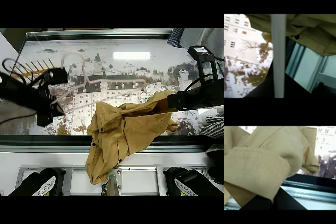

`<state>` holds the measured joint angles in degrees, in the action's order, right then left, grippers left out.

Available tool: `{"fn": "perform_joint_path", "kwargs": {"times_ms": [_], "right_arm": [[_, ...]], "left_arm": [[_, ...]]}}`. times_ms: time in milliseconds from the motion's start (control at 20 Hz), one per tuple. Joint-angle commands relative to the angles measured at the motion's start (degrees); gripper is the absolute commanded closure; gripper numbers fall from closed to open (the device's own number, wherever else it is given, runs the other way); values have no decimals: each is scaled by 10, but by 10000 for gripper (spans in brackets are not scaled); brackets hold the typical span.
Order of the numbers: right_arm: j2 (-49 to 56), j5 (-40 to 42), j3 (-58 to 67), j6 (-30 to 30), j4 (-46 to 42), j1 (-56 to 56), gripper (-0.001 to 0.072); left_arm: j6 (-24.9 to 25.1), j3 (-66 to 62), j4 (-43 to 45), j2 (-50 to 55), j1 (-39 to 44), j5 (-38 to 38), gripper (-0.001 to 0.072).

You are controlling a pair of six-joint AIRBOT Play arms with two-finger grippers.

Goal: Fold the clothes and pants, and hang the long-sleeved shirts on hangers.

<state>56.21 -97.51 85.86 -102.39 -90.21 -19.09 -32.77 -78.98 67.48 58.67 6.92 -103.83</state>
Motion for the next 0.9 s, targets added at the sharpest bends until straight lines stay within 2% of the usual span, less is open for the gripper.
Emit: {"fn": "perform_joint_path", "kwargs": {"times_ms": [0, 250, 500, 700, 850], "right_arm": [[0, 0, 0, 0, 0, 0, 688], [0, 0, 0, 0, 0, 0, 688], [0, 0, 0, 0, 0, 0, 688], [0, 0, 0, 0, 0, 0, 688], [0, 0, 0, 0, 0, 1, 688]], "left_arm": [[11, 102, -2, -83, 2, 10, 677], [16, 183, -2, -185, 2, 41, 678], [49, 193, -2, -243, 2, 50, 678], [49, 193, -2, -221, 2, 34, 678], [49, 193, 0, -172, 2, 53, 679]]}}
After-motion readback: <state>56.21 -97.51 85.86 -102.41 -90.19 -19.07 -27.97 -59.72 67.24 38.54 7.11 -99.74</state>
